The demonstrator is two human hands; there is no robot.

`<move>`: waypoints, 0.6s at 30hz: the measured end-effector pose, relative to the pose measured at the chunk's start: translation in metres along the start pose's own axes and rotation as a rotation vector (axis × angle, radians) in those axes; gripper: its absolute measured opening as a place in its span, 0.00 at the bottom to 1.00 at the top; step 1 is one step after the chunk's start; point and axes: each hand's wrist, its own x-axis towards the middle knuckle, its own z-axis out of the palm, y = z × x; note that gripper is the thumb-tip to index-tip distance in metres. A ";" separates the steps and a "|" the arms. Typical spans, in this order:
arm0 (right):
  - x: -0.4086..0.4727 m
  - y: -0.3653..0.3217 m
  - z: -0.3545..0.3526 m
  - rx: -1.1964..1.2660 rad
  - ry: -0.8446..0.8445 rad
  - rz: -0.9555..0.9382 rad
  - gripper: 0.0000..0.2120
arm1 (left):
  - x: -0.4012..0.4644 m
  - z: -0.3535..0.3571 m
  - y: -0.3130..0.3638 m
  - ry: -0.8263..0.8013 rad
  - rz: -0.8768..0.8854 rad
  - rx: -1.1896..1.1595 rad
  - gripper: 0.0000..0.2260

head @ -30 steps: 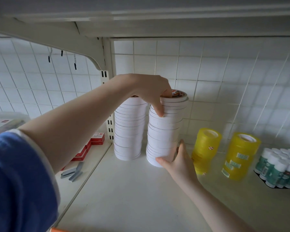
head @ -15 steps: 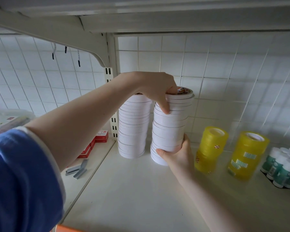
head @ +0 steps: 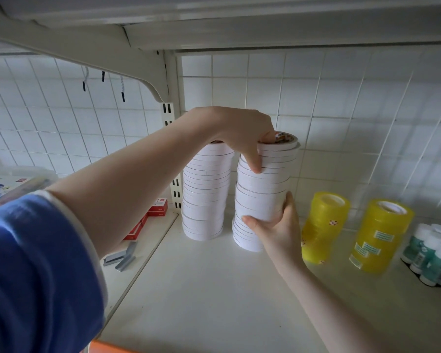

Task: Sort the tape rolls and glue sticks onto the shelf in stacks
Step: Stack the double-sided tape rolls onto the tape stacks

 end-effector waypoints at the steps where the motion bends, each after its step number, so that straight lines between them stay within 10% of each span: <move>1: 0.002 -0.004 0.000 0.013 0.013 -0.011 0.54 | 0.001 -0.001 0.001 -0.001 -0.002 0.008 0.13; 18: 0.015 -0.036 0.001 0.045 0.157 -0.098 0.34 | -0.002 -0.003 0.003 -0.003 -0.028 0.072 0.14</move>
